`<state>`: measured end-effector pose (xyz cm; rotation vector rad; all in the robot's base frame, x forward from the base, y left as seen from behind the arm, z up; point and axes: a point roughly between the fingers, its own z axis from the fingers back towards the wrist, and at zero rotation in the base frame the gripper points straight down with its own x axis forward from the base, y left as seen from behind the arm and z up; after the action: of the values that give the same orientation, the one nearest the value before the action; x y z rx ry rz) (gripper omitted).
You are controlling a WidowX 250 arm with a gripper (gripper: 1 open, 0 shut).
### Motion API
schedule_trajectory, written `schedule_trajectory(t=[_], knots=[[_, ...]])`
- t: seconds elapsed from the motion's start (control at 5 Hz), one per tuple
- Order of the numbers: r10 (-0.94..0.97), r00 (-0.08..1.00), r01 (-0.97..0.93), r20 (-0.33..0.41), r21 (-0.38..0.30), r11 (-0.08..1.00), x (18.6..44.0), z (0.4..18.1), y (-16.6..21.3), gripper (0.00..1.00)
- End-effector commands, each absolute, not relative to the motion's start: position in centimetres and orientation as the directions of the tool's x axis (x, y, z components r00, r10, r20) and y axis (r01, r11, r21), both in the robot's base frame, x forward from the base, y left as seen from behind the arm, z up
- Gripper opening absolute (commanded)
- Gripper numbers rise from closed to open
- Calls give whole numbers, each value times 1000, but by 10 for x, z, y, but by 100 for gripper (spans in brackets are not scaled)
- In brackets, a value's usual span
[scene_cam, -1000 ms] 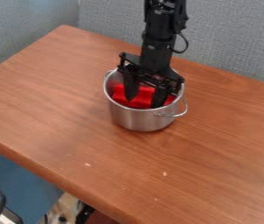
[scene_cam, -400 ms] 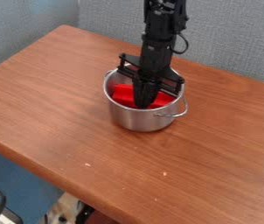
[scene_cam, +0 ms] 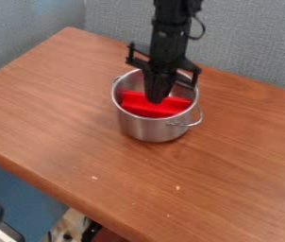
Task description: Move the red object from the metal pot to the table
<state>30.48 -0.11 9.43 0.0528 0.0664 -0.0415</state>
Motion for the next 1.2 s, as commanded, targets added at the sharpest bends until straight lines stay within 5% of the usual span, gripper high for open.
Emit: schedule_trajectory(t=[0.0,0.2,1.0], knots=[[-44,998,42,49,35,999,312,134,-5,0],[-53,995,51,79,17,999,314,148,-9,100],[-27,999,27,26,20,999,309,125,-8,100]])
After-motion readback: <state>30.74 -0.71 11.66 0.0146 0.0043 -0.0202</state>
